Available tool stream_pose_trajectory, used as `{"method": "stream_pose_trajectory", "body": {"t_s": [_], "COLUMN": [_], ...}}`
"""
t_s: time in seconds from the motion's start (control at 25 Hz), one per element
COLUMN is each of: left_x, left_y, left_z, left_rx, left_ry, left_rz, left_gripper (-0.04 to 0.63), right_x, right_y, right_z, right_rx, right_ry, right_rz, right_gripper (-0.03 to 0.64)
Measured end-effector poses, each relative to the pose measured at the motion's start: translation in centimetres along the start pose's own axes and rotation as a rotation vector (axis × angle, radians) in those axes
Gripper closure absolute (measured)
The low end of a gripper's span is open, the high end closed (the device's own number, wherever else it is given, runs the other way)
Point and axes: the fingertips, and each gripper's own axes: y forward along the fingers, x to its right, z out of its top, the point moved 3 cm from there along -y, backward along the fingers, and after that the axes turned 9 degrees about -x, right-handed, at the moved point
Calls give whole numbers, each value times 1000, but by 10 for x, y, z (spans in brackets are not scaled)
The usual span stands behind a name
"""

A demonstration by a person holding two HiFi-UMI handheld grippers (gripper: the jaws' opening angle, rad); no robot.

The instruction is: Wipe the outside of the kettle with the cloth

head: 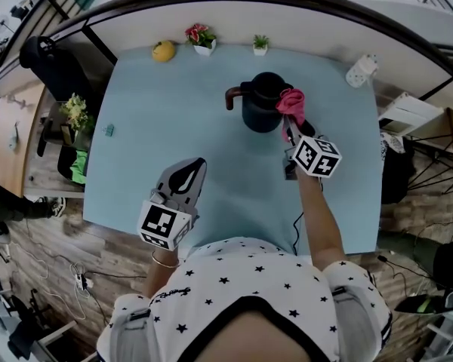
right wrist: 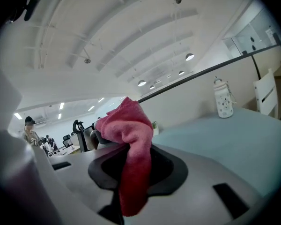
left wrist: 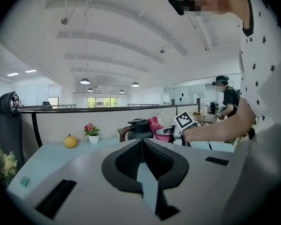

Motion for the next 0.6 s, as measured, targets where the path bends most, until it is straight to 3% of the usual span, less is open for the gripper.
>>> {"method": "stream_pose_trajectory", "body": {"t_s": [0.6], "left_x": [-5], "left_y": [10], "left_z": [-2], "left_rx": [-17], "left_ry": [-2], "left_rz": [-6], "left_gripper": [566], "right_x": [20], "right_y": [21], "right_z": [-54], "right_rx": [-200], "right_ry": [-95], "right_rz": [-73], "right_gripper": [520]}}
